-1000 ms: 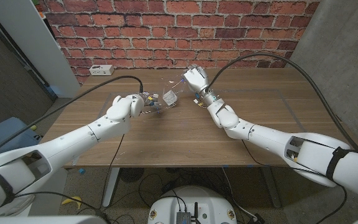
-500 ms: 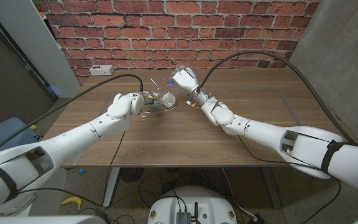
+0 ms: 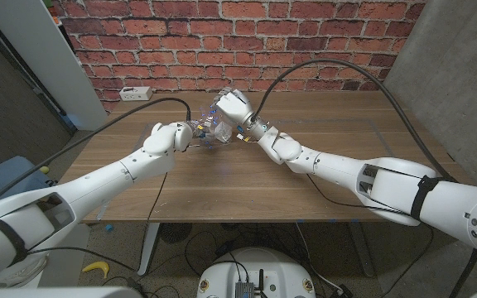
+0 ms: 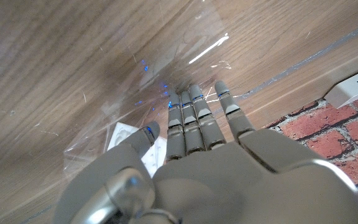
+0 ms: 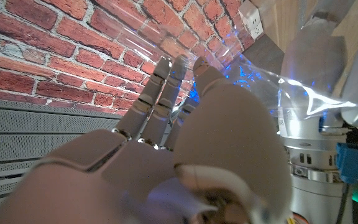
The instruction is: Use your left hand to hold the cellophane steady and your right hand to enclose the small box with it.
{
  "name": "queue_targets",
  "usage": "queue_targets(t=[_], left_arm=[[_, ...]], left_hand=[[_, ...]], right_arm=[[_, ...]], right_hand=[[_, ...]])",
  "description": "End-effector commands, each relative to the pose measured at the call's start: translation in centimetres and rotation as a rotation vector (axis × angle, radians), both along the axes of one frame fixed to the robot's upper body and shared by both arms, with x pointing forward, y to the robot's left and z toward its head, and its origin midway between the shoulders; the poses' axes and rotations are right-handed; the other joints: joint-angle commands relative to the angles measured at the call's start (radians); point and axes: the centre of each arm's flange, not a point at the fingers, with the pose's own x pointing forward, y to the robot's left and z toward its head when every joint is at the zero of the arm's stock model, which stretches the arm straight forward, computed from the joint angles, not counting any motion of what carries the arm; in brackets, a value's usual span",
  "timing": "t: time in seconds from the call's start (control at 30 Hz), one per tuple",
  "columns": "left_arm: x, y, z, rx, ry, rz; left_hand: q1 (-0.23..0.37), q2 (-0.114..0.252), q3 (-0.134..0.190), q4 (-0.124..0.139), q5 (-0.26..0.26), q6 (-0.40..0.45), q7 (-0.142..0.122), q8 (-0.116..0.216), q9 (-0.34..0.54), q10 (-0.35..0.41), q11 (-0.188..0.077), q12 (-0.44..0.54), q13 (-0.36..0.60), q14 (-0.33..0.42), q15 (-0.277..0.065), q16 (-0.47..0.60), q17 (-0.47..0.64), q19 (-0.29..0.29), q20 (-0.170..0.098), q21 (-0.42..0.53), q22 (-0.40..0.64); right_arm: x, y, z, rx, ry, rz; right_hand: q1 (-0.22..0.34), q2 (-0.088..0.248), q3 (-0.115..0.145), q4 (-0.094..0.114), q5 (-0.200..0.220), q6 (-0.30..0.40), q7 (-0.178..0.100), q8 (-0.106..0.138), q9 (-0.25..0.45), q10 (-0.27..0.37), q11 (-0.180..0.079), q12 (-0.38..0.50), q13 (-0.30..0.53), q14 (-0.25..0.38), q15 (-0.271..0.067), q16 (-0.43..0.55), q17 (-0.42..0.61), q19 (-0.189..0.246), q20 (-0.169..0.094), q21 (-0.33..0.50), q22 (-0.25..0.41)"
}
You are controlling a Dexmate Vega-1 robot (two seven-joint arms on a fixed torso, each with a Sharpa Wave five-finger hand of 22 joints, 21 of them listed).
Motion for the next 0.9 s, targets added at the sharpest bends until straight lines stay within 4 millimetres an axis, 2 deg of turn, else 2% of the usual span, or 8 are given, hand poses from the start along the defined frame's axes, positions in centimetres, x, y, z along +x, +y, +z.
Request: queue_targets(t=[0.03, 0.27, 0.33, 0.37, 0.5, 0.67, 0.8, 0.9], left_arm=[[0.0, -0.4, -1.0, -0.010, 0.031, -0.014], [-0.6, 0.0, -0.9, -0.048, 0.028, -0.027], [-0.8, 0.2, -0.9, -0.059, 0.020, -0.031], [-1.0, 0.3, -0.8, -0.066, 0.015, -0.033], [-1.7, 0.8, -0.7, -0.107, -0.012, -0.046], [-3.1, 1.8, -0.5, -0.197, -0.070, -0.058], [-4.6, 2.9, -0.7, -0.281, -0.148, -0.049], [-6.1, 3.7, -0.8, -0.338, -0.237, -0.031]], left_hand=[[-0.008, 0.012, 0.012, 0.000, 0.005, 0.012, 0.015, 0.000, 0.171, -0.012, -0.001, -0.007, 0.008, -0.009, 0.001, -0.006, 0.005, 0.003, 0.002, 0.004, 0.003], [-0.015, -0.004, 0.014, -0.009, 0.002, -0.027, -0.005, -0.021, 0.170, -0.030, -0.007, -0.020, 0.009, -0.028, 0.001, -0.015, 0.003, 0.005, -0.001, 0.005, 0.003], [-0.018, -0.027, 0.009, -0.029, -0.001, -0.068, -0.027, -0.037, 0.170, -0.036, -0.008, -0.026, 0.009, -0.032, 0.001, -0.018, 0.000, 0.009, -0.005, 0.006, 0.002], [-0.018, -0.032, 0.007, -0.032, -0.001, -0.071, -0.030, -0.038, 0.170, -0.036, -0.011, -0.026, 0.009, -0.034, 0.001, -0.018, 0.000, 0.010, -0.006, 0.006, 0.002], [-0.033, -0.112, -0.039, -0.081, -0.005, -0.113, -0.044, -0.048, 0.167, -0.065, -0.015, -0.044, 0.010, -0.072, 0.001, -0.026, 0.000, 0.017, -0.014, 0.005, 0.000], [-0.052, -0.175, -0.086, -0.123, 0.001, -0.196, -0.060, -0.056, 0.164, -0.166, -0.005, -0.074, 0.010, -0.164, 0.032, -0.034, 0.001, 0.004, 0.011, -0.010, -0.003], [-0.042, -0.187, -0.097, -0.152, 0.004, -0.231, -0.068, -0.052, 0.164, -0.235, -0.002, -0.080, 0.010, -0.223, 0.059, -0.035, 0.001, -0.011, 0.033, -0.023, -0.005], [-0.037, -0.188, -0.103, -0.168, 0.004, -0.243, -0.079, -0.050, 0.164, -0.270, -0.012, -0.080, 0.010, -0.255, 0.071, -0.035, 0.000, -0.030, 0.046, -0.036, -0.005]], right_arm=[[0.3, 2.4, 0.0, -0.034, 0.039, 0.080], [0.8, 3.3, -0.5, -0.060, 0.067, 0.091], [0.9, 3.3, -0.6, -0.064, 0.074, 0.093], [0.9, 3.3, -0.6, -0.067, 0.076, 0.093], [1.0, 3.3, -0.8, -0.078, 0.087, 0.093], [1.0, 3.2, -1.0, -0.092, 0.099, 0.091], [1.1, 3.2, -1.0, -0.096, 0.105, 0.085], [1.2, 3.3, -1.0, -0.106, 0.101, 0.080]], right_hand=[[0.012, 0.005, -0.007, 0.000, 0.002, 0.004, 0.002, -0.005, 0.003, 0.004, -0.003, -0.004, 0.002, 0.015, -0.141, -0.004, -0.001, 0.015, -0.118, 0.013, -0.001], [0.014, 0.011, -0.016, 0.003, 0.000, -0.017, 0.005, -0.023, 0.004, -0.015, -0.006, -0.021, 0.001, 0.017, -0.141, -0.015, -0.011, 0.011, -0.130, 0.029, -0.001], [0.014, 0.013, -0.018, 0.004, -0.001, -0.019, 0.004, -0.025, 0.005, -0.021, -0.012, -0.026, 0.001, 0.016, -0.141, -0.018, -0.014, 0.008, -0.130, 0.032, -0.001], [0.015, 0.014, -0.019, 0.004, -0.001, -0.020, 0.004, -0.027, 0.005, -0.021, -0.011, -0.027, 0.001, 0.016, -0.141, -0.020, -0.015, 0.006, -0.131, 0.033, -0.001], [0.015, 0.018, -0.022, 0.006, -0.002, -0.028, 0.006, -0.034, 0.006, -0.028, -0.007, -0.034, 0.001, 0.012, -0.141, -0.027, -0.020, 0.002, -0.132, 0.040, 0.000], [0.014, 0.022, -0.025, 0.008, -0.002, -0.032, 0.007, -0.039, 0.006, -0.031, -0.010, -0.040, 0.001, 0.009, -0.141, -0.034, -0.025, -0.004, -0.131, 0.047, 0.000], [0.014, 0.025, -0.026, 0.009, -0.002, -0.033, 0.005, -0.042, 0.007, -0.033, -0.010, -0.044, 0.001, 0.009, -0.141, -0.037, -0.027, -0.008, -0.130, 0.051, 0.000], [0.014, 0.026, -0.027, 0.010, -0.002, -0.034, 0.006, -0.044, 0.007, -0.033, -0.010, -0.045, 0.001, 0.009, -0.141, -0.040, -0.029, -0.009, -0.130, 0.053, 0.000]])
